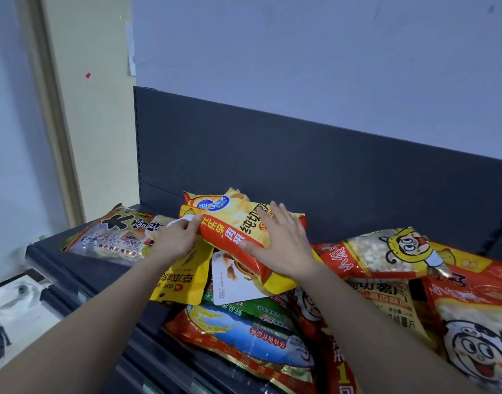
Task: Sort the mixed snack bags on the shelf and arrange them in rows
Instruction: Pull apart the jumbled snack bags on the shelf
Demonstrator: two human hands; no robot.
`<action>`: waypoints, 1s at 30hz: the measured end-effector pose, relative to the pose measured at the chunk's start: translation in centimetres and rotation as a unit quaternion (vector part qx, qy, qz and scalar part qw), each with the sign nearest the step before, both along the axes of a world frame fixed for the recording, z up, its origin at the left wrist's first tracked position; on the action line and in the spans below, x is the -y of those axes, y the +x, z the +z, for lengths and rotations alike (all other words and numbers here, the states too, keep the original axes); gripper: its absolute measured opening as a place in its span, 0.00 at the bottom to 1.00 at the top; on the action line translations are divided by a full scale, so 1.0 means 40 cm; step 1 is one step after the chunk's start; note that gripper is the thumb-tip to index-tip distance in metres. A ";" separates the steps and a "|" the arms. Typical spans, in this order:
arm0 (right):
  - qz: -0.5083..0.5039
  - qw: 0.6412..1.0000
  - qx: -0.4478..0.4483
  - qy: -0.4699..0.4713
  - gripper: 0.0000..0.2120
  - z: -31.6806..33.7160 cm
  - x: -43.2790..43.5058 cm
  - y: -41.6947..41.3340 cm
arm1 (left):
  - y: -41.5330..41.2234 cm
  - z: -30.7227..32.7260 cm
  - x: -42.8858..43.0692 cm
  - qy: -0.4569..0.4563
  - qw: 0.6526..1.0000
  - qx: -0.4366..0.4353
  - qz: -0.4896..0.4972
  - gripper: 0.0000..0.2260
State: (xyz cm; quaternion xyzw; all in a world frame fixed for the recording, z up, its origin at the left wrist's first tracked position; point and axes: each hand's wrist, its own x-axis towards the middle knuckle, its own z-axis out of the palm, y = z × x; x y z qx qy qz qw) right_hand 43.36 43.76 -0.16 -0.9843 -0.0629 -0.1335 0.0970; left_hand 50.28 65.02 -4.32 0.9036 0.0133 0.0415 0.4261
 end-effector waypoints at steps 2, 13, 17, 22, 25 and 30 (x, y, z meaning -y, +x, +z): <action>0.003 1.000 0.004 0.017 0.42 0.001 0.006 -0.006 | 0.000 0.003 0.000 0.016 1.000 0.006 -0.003 0.30; 0.007 0.998 0.029 0.054 0.38 0.023 0.041 -0.041 | 0.001 0.045 0.049 0.092 0.992 0.084 -0.010 0.29; -0.008 0.999 0.030 0.042 0.37 0.038 0.067 -0.060 | -0.002 0.076 0.083 0.117 0.986 0.120 -0.014 0.27; -0.042 0.999 0.027 0.004 0.34 0.058 0.116 -0.092 | -0.024 0.123 0.142 0.164 0.968 0.189 -0.036 0.26; -0.067 0.996 0.045 -0.032 0.34 0.076 0.153 -0.119 | -0.034 0.153 0.197 0.197 0.946 0.246 -0.079 0.25; -0.147 0.985 0.058 -0.072 0.31 0.112 0.229 -0.182 | -0.077 0.215 0.330 0.241 0.906 0.310 -0.159 0.24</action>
